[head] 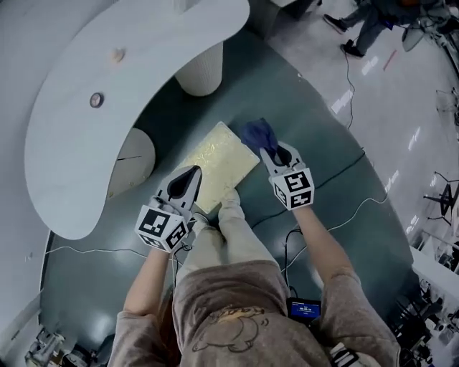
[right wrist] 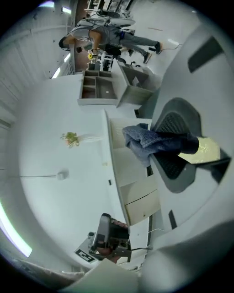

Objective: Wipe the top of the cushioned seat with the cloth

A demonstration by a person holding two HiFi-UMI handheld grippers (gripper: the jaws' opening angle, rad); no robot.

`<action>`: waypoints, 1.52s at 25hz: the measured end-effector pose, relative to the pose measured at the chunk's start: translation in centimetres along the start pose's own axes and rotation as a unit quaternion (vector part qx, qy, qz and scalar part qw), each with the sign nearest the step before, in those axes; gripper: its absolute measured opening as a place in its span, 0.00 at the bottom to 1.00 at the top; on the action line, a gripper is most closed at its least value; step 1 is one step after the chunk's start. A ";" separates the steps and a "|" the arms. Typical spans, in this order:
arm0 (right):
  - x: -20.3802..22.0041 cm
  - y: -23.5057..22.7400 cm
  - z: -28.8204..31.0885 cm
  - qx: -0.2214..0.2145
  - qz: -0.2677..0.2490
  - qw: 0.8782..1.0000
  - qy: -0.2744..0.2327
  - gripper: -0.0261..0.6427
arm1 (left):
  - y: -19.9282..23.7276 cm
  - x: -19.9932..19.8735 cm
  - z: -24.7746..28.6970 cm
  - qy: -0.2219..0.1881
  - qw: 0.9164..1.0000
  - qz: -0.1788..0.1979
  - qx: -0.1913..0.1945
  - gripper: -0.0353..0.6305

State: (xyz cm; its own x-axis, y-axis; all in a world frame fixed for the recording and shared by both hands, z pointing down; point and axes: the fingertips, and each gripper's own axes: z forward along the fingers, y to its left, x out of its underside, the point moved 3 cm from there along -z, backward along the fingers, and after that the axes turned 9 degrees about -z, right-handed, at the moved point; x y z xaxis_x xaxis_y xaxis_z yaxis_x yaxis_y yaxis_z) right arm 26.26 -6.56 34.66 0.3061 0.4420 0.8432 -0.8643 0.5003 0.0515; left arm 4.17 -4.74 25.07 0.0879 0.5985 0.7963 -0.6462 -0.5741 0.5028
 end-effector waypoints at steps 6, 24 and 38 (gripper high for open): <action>-12.1 3.5 -4.5 -0.032 -0.010 0.996 -0.085 0.18 | -3.6 -8.0 -5.7 -0.023 0.999 0.047 -0.015 0.08; -25.2 13.5 -14.8 -0.048 0.008 0.978 -0.202 0.18 | -6.0 -15.1 -17.5 -0.118 0.988 0.097 -0.039 0.08; -23.6 14.6 -14.2 -0.019 -0.004 0.978 -0.206 0.18 | -3.4 -13.7 -17.1 -0.143 0.983 0.099 -0.049 0.08</action>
State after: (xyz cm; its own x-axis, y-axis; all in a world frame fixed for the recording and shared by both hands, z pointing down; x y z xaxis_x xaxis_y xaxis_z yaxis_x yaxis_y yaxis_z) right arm 12.04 0.85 7.91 0.1196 0.1048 0.9873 -0.8445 0.5336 0.0457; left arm -7.79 -1.40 6.67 0.1535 0.2899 0.9447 -0.7408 -0.5989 0.3042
